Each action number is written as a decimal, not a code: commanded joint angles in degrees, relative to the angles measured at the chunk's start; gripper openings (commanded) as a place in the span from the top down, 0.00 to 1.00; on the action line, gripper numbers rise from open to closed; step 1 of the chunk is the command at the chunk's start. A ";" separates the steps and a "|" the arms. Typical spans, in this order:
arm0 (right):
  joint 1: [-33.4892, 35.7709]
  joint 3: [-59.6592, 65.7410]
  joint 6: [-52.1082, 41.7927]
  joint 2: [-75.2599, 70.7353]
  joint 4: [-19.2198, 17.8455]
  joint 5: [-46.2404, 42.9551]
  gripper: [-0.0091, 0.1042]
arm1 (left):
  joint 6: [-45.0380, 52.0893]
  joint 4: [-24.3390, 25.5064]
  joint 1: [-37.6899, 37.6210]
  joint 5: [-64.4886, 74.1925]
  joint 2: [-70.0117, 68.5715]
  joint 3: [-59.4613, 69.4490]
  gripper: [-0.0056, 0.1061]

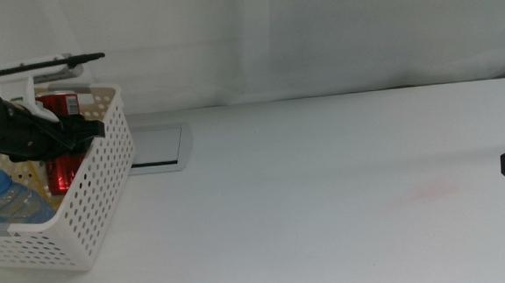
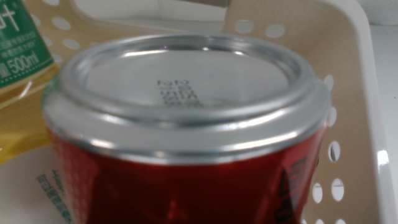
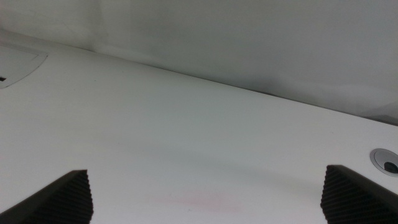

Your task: Use arms to grab the bottles and put them into the dustbin to the left of the table.

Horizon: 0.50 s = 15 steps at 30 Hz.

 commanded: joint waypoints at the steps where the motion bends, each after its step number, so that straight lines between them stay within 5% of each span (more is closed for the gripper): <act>1: -0.35 0.28 -0.10 -0.15 -0.19 -0.51 0.01 | -0.52 -0.16 0.09 -2.70 0.06 -0.43 0.40; 5: -0.35 0.28 -0.23 -0.15 -0.19 -0.51 0.01 | -0.77 -0.16 0.09 -3.48 -0.06 -0.43 0.12; 15: -0.35 0.28 -0.23 -0.15 -0.19 -0.51 0.01 | -0.59 -0.16 0.09 -8.01 -7.42 -0.43 0.12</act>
